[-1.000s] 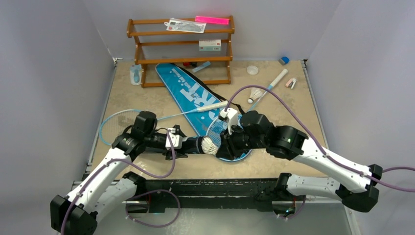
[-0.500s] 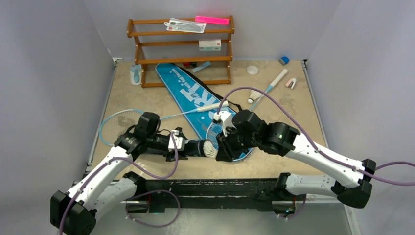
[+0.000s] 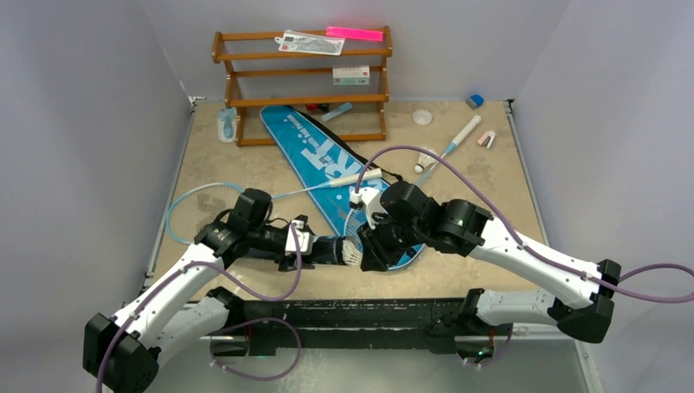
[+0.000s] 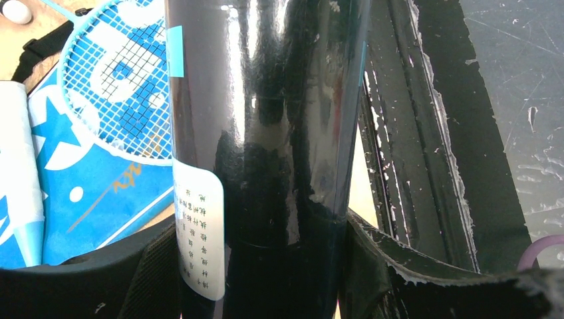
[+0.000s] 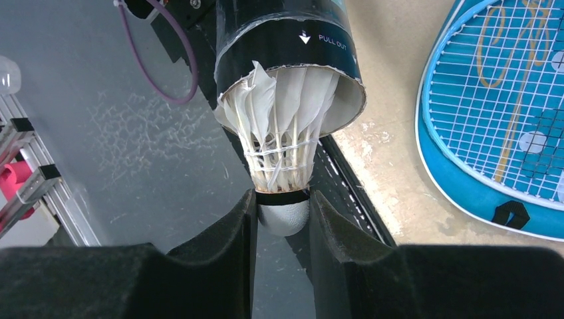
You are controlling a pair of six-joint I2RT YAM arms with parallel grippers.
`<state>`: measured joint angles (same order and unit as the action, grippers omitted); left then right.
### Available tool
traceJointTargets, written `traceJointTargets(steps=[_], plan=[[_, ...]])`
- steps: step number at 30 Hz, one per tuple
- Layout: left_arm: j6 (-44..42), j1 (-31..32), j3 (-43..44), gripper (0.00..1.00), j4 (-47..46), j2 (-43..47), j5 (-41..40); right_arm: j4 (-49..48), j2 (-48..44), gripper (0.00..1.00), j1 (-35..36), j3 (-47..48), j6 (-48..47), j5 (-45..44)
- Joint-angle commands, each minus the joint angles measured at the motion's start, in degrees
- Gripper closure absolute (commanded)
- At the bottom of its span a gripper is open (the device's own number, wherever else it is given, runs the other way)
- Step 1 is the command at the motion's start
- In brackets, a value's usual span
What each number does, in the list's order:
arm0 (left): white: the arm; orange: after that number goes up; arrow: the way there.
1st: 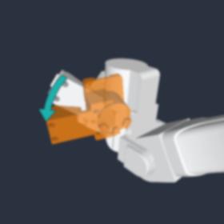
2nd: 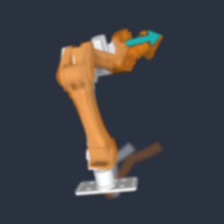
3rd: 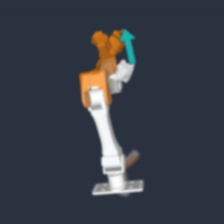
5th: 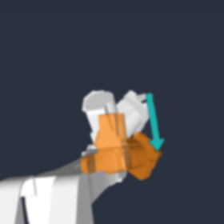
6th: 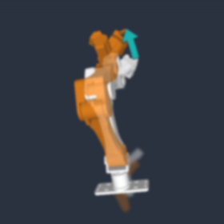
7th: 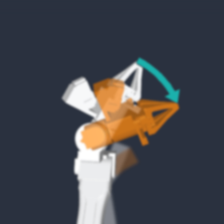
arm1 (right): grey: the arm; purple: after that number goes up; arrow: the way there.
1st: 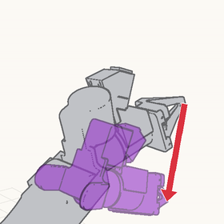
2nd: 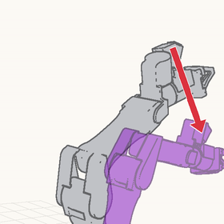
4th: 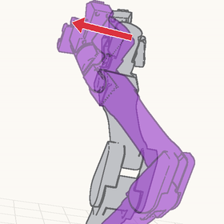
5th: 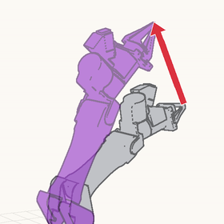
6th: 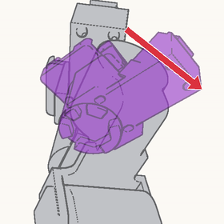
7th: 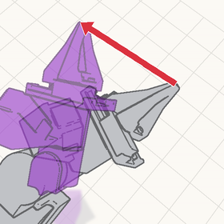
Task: Pack up the badminton gear
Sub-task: Place the shuttlecock at the shuttle tube.
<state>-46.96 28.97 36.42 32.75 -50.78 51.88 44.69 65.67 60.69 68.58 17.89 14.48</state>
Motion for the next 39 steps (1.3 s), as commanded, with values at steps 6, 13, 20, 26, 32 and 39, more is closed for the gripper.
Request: traceJointTargets(steps=[6,13,20,26,32,39], plan=[[-0.94,0.36,1.0,0.76,-0.1,0.64,-0.28,-0.67,1.55,0.91,0.3,3.38,-2.2,4.5],[-0.68,0.38,1.19,0.76,0.03,0.07,-0.66,-0.19,2.21,0.91,0.27,4.33,-2.56,4.24],[0.66,0.3,0.89,0.77,-1.3,2.91,-3.4,1.13,1.89,0.91,0.31,4.08,-2.61,4.41],[0.5,0.3,0.79,0.77,-1.32,2.98,-4.99,1.45,0.93,0.91,0.22,3.11,-2.24,5.76],[0.12,0.29,0.93,0.77,-0.93,2.82,-4.59,2.15,0.54,0.91,0.23,2.56,-2.16,5.95],[-0.56,0.28,0.94,0.77,-0.61,2.3,-3.07,1.97,0.66,0.9,0.23,2.62,-2.07,5.38]])
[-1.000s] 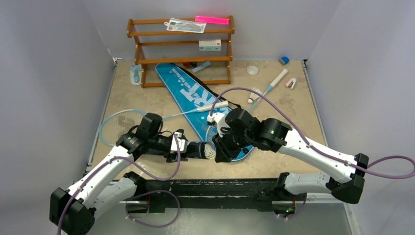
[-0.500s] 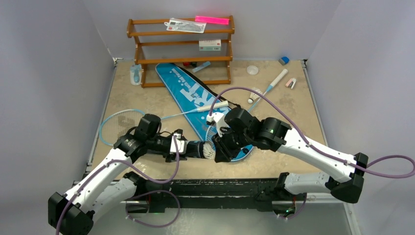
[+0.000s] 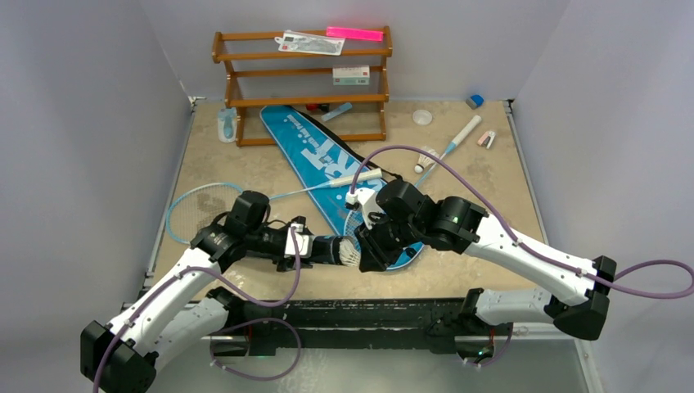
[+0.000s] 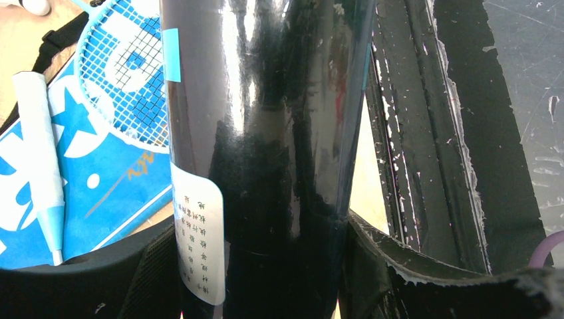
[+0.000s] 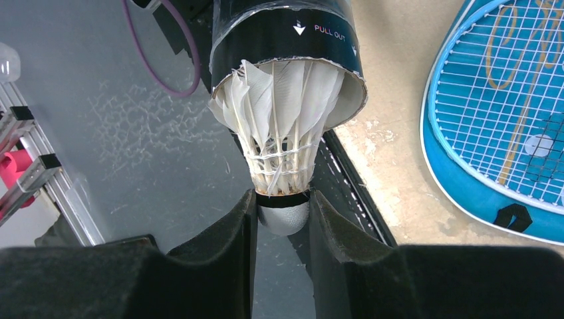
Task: Pack up the badminton gear
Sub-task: Place the shuttlecock at the shuttle tube.
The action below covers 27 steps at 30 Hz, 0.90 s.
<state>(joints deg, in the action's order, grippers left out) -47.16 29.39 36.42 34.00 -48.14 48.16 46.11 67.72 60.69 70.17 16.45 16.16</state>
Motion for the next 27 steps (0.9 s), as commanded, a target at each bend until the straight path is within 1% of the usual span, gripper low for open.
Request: traceJointTargets(steps=[1,7,9,11,14,16,19,21,23,25,27], plan=[[-0.53,-0.12,0.93,0.77,-1.83,-0.49,0.94,0.42,-1.13,0.9,0.22,1.49,-0.63,3.36],[-1.08,-0.05,1.06,0.77,-1.28,-1.23,2.14,1.05,1.61,0.88,0.18,5.07,-2.0,2.66],[-1.05,-0.11,1.09,0.77,-1.3,-1.27,2.17,1.2,2.46,0.85,0.06,6.06,-2.41,2.51],[-1.01,-0.08,1.03,0.77,-1.3,-1.34,2.13,1.22,2.83,0.81,0.13,6.68,-2.64,2.24],[-0.21,-0.03,1.23,0.77,-1.54,-1.04,2.11,0.79,2.76,0.71,0.1,6.99,-2.81,1.71],[1.05,-0.1,1.32,0.77,-2.38,-0.42,2.24,0.43,2.61,0.68,-0.01,6.64,-2.76,1.64],[6.14,-1.57,0.78,0.76,-6.04,1.14,3.78,0.08,2.27,0.64,-0.02,5.87,-2.58,0.66],[7.63,-3.37,0.19,0.76,-8.31,1.9,7.56,-0.56,1.77,0.56,-0.08,5.46,-2.09,-0.34],[8.03,-4.64,0.22,0.76,-9.44,2.07,10.39,-1.28,0.96,0.42,-0.15,5.28,-1.71,-0.88],[8.0,-5.31,0.31,0.76,-9.65,1.86,11.22,-2.11,-0.04,0.31,-0.17,5.24,-1.31,-1.39],[7.63,-5.39,0.48,0.76,-8.96,1.58,11.34,-2.57,-0.84,0.27,-0.22,5.45,-1.02,-2.31]])
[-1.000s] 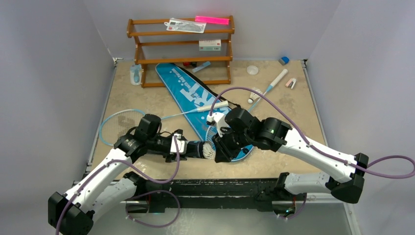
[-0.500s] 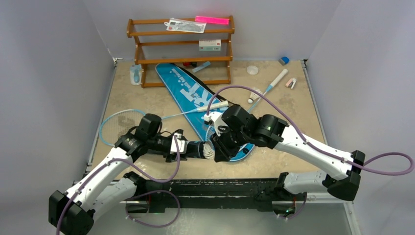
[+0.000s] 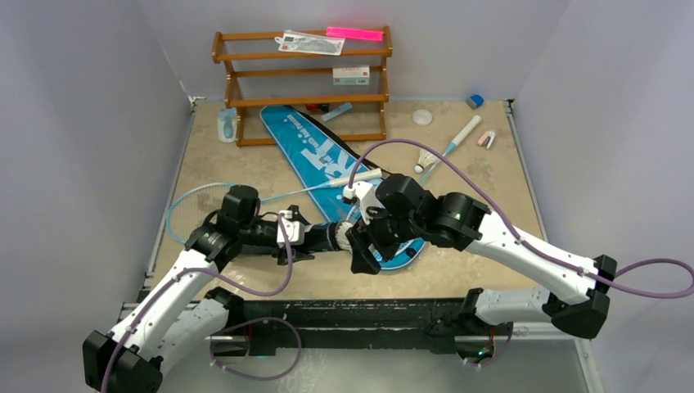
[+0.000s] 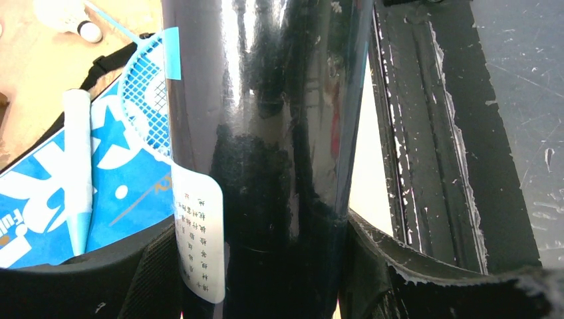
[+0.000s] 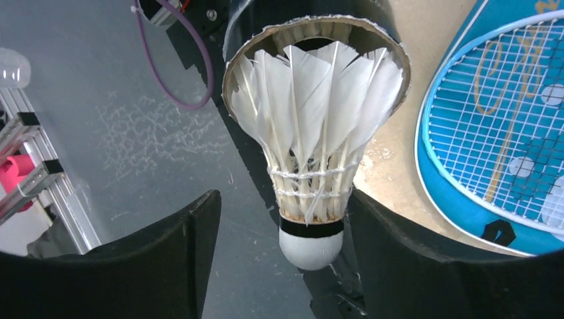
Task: Pack up the badminton gear
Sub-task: Place the shuttlecock at the shuttle tube.
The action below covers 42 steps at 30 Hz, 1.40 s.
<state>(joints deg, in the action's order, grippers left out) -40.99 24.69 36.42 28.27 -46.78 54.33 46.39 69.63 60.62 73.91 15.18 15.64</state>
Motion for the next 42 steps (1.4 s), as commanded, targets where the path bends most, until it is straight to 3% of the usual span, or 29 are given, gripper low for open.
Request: traceJointTargets(steps=[1,7,10,14,20,26,32,37,42], plan=[[1.21,-0.69,0.56,0.76,-2.93,0.06,5.33,-2.99,-2.94,0.25,-0.29,1.9,0.24,-2.22],[1.79,-0.69,0.43,0.76,-3.64,0.87,5.82,-4.22,-4.75,0.06,-0.34,2.25,1.01,-7.32],[4.33,-0.78,0.41,0.76,-6.36,1.19,6.69,-5.96,-6.47,0.03,-0.37,1.83,1.26,-10.18],[15.93,-0.86,0.17,0.74,-15.61,1.43,5.67,-9.09,-9.53,0.01,-0.33,2.01,1.09,-14.29],[22.8,-0.88,1.26,0.74,-22.79,1.8,4.46,-13.22,-12.2,0.01,-0.36,6.73,-1.12,-15.46],[42.26,-0.78,0.34,0.7,-39.33,0.09,0.96,-15.76,-13.38,0.01,-0.35,11.44,-3.78,-17.12],[54.7,-0.78,-2.16,0.7,-54.42,0.16,-2.5,-20.57,-16.46,0.01,-0.39,11.86,-4.55,-22.25],[68.25,-0.72,-9.36,0.7,-78.79,-2.03,-5.59,-26.52,-18.96,0.01,-0.4,8.85,-4.76,-24.2],[69.34,0.6,-12.38,0.71,-88.37,-3.52,-10.0,-28.29,-18.85,0.01,-0.36,7.9,-4.7,-23.82]])
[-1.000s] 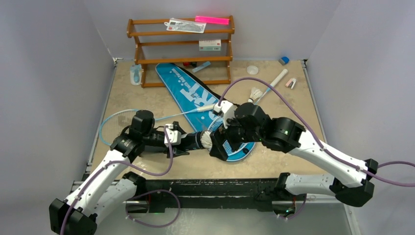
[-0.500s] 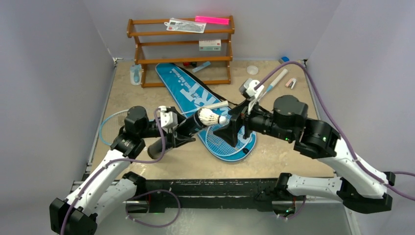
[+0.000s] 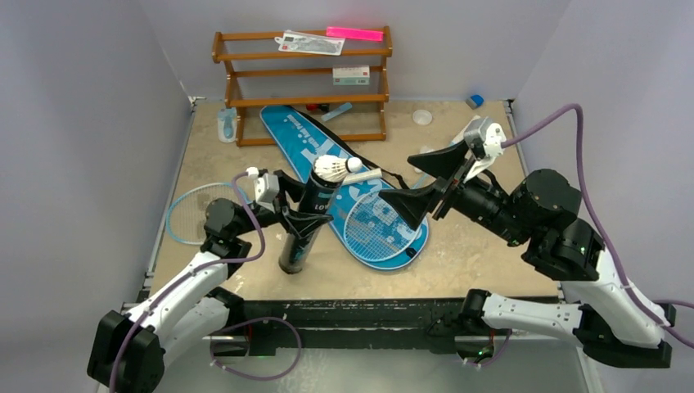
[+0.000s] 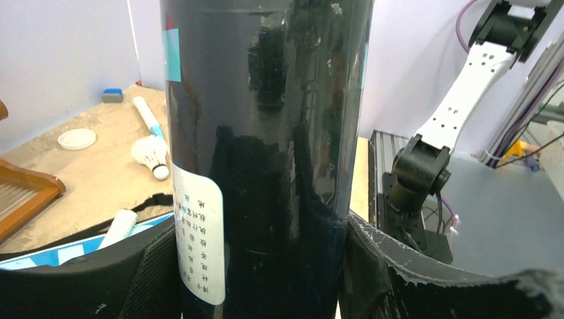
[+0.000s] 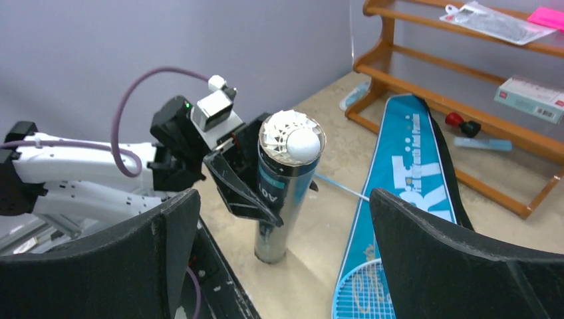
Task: Pack up the badminton gear
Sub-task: Place the shuttlecock at the shuttle tube.
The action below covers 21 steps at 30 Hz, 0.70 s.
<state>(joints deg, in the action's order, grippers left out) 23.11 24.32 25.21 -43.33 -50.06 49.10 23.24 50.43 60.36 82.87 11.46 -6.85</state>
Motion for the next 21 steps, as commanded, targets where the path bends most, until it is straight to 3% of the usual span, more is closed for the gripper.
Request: traceJointTargets(steps=[1,6,15,21], plan=[[4.51,1.41,-1.63,0.71,-18.11,-0.4,-5.78,-5.54,0.36,0.01,-0.13,-1.38,-0.94,-1.47],[2.23,3.03,-3.47,0.7,-26.64,-4.05,-9.69,-8.08,0.28,0.01,-0.14,-3.56,-1.13,-1.76],[-0.93,4.58,-1.6,0.7,-41.97,-18.52,-13.39,-10.6,0.06,0.01,-0.11,-4.83,-1.5,-2.87],[0.9,4.86,-3.77,0.69,-54.03,-25.98,-14.43,-11.43,-0.24,0.01,-0.1,-5.45,-1.66,-4.73]])
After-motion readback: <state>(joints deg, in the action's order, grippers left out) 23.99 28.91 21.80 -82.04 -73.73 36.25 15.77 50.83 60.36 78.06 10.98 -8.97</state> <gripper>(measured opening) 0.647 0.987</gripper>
